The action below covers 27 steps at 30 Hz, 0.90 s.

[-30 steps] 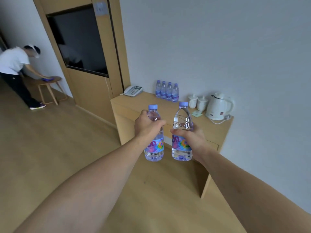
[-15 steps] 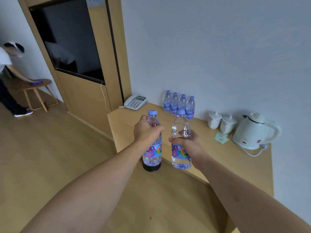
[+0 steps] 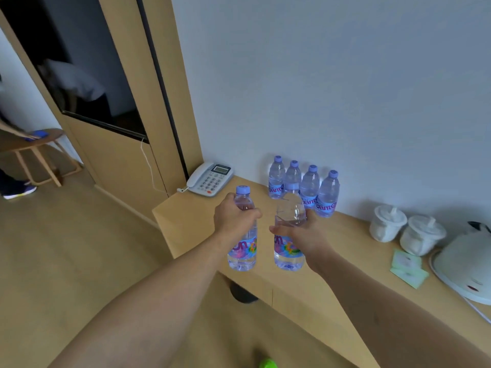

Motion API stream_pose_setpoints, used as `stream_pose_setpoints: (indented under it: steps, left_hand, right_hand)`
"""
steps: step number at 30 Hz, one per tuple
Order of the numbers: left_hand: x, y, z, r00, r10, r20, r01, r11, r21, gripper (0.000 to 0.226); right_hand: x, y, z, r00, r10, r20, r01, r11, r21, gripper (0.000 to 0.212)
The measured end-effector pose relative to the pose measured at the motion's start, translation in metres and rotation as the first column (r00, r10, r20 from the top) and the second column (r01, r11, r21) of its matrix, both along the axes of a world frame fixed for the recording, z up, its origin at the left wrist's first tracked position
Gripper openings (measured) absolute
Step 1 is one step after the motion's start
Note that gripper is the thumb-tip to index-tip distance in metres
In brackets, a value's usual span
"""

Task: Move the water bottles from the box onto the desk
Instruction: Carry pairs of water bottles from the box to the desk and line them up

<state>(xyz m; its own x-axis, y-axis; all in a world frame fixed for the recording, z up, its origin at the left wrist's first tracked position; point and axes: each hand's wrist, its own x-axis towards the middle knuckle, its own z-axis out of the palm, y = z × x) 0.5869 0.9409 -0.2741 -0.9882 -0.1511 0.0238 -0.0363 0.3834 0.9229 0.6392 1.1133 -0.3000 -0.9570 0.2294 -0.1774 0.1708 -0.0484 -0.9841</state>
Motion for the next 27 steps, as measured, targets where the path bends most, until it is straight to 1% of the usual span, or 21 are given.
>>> stream_pose_setpoints:
  steps: [6,11,14,18,21,27]
  left_hand:
    - [-0.141,0.034,-0.031,0.997,-0.069,0.047,0.071,0.996,-0.054,0.031]
    - [-0.220,0.061,-0.058,0.993,-0.071,0.090,0.075,0.996,-0.050,0.030]
    - [-0.252,0.072,-0.077,0.989,-0.077,0.124,0.085,0.995,-0.058,0.031]
    - [-0.284,0.087,-0.098,0.987,-0.078,0.139,0.084,0.996,-0.032,0.031]
    - [-0.298,0.093,-0.108,0.982,-0.124,0.140,0.128,0.992,-0.016,0.030]
    - [-0.323,0.095,-0.119,0.971,-0.217,0.103,0.220,0.975,-0.016,0.028]
  right_hand:
    - [-0.131,0.032,-0.036,0.997,0.018,0.080,-0.023,0.998,0.056,0.069]
    - [-0.206,0.053,-0.060,0.992,0.007,0.125,-0.019,0.995,0.097,0.068]
    - [-0.232,0.059,-0.076,0.987,-0.011,0.157,-0.008,0.993,0.118,0.070]
    - [-0.253,0.067,-0.096,0.980,-0.062,0.189,0.034,0.988,0.150,0.073]
    - [-0.264,0.066,-0.108,0.972,-0.115,0.205,0.083,0.984,0.159,0.070]
    - [-0.284,0.049,-0.110,0.961,-0.200,0.190,0.154,0.960,0.235,0.069]
